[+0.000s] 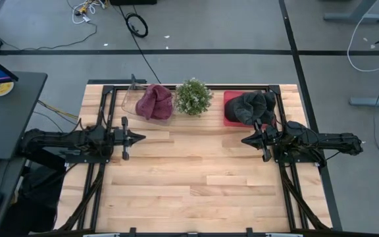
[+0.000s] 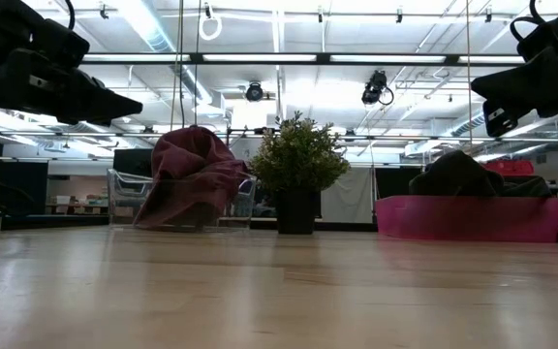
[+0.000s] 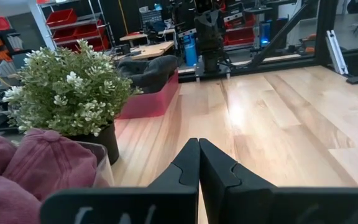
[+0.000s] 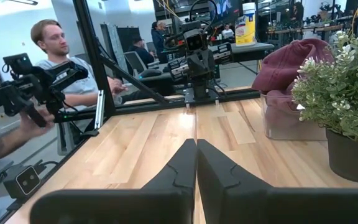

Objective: Pick & Place hat
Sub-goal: Return to Home Position

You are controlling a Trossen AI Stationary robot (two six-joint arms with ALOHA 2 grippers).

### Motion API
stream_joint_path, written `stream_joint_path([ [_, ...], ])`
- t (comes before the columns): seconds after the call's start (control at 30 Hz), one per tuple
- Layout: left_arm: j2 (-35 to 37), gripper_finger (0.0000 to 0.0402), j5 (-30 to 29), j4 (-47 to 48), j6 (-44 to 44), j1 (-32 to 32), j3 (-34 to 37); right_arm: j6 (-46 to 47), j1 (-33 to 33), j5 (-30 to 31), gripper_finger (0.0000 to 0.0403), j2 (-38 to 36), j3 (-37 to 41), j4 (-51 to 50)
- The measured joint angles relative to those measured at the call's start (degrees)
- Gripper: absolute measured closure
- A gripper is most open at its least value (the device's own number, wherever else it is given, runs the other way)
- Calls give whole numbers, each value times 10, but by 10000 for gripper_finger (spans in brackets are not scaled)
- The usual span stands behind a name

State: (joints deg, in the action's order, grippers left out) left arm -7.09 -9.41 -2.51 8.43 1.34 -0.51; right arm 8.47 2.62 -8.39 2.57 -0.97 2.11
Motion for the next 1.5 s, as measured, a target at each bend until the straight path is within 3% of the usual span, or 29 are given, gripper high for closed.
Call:
stream_joint_path([
  [1.5, 0, 399, -2, -14, -2, 0, 1, 0, 0, 0, 385, 0, 0, 0],
])
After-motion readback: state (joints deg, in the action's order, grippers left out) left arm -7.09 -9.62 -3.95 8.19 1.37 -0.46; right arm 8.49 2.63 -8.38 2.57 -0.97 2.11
